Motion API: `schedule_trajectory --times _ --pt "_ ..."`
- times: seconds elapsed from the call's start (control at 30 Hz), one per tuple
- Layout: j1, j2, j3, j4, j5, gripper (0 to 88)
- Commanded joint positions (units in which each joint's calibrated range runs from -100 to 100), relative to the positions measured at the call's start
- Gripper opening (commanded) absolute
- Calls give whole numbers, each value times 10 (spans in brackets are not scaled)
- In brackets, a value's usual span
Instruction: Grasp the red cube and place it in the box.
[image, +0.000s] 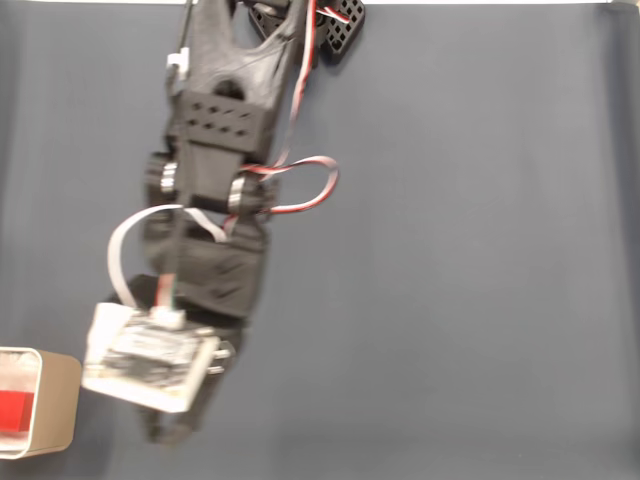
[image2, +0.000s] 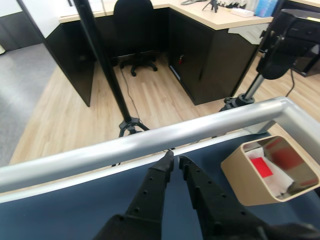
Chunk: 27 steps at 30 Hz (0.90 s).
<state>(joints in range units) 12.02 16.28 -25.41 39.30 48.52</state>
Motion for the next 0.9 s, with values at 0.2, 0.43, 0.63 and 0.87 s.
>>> schedule_trajectory --times 0.2,0.43,0.63,0.87 --pt "-93 -161 144 -25 -6 0" --pt "-132 -242 253 -33 -9 0" --pt "-141 -324 371 -50 -11 0" --pt "-139 -433 535 -75 -9 0"
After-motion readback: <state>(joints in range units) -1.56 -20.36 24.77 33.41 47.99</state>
